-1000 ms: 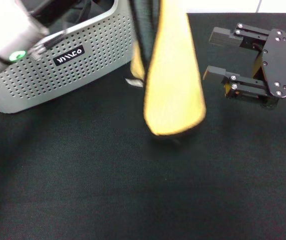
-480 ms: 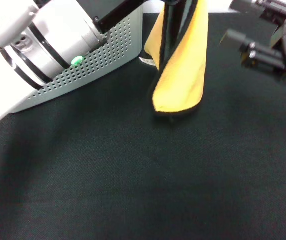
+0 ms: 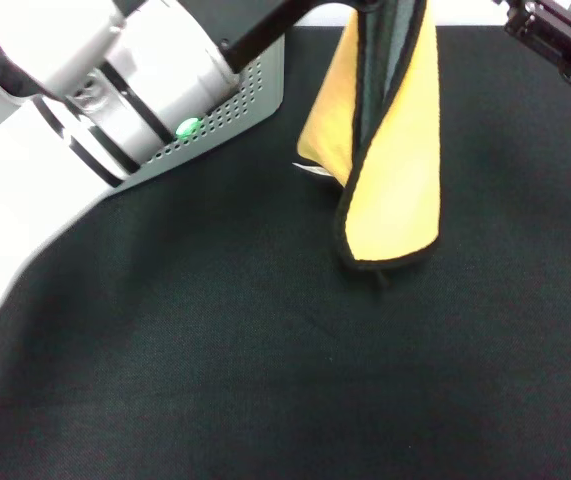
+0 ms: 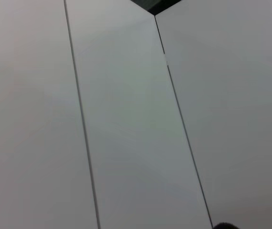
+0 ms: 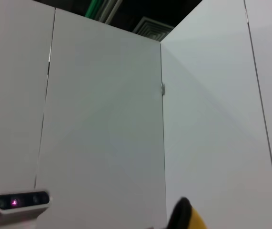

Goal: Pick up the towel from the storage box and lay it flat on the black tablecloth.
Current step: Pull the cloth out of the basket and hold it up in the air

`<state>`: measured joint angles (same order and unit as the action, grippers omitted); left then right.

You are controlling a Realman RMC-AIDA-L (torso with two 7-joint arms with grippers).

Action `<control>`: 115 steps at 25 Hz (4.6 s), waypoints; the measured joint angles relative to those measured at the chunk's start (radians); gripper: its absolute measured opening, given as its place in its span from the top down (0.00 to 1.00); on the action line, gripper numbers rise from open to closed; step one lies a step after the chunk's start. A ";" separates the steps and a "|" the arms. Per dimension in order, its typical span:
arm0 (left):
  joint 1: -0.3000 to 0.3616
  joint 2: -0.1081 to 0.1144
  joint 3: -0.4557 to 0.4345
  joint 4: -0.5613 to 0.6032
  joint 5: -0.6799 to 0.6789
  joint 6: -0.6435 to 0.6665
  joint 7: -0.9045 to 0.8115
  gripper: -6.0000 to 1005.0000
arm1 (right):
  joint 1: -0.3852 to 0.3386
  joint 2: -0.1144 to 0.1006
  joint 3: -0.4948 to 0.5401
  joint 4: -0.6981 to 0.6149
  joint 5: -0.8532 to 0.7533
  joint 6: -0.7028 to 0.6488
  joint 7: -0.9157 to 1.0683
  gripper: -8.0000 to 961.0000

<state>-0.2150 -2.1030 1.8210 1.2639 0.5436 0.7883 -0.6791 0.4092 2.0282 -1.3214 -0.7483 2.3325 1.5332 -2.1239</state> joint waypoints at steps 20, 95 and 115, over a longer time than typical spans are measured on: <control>-0.007 0.000 0.122 -0.005 -0.220 -0.062 0.249 0.98 | 0.013 0.000 -0.134 0.047 0.146 -0.164 -0.080 0.34; -0.090 0.003 0.088 -0.008 -0.452 -0.067 0.526 0.98 | 0.097 0.000 -0.322 0.305 0.404 -0.293 -0.130 0.34; -0.129 -0.002 0.081 -0.047 -0.516 -0.108 0.624 0.98 | 0.046 0.000 -0.482 0.137 0.415 -0.190 -0.074 0.34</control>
<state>-0.3439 -2.1050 1.9020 1.2167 0.0280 0.6802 -0.0546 0.4548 2.0278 -1.8031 -0.6110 2.7480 1.3430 -2.1980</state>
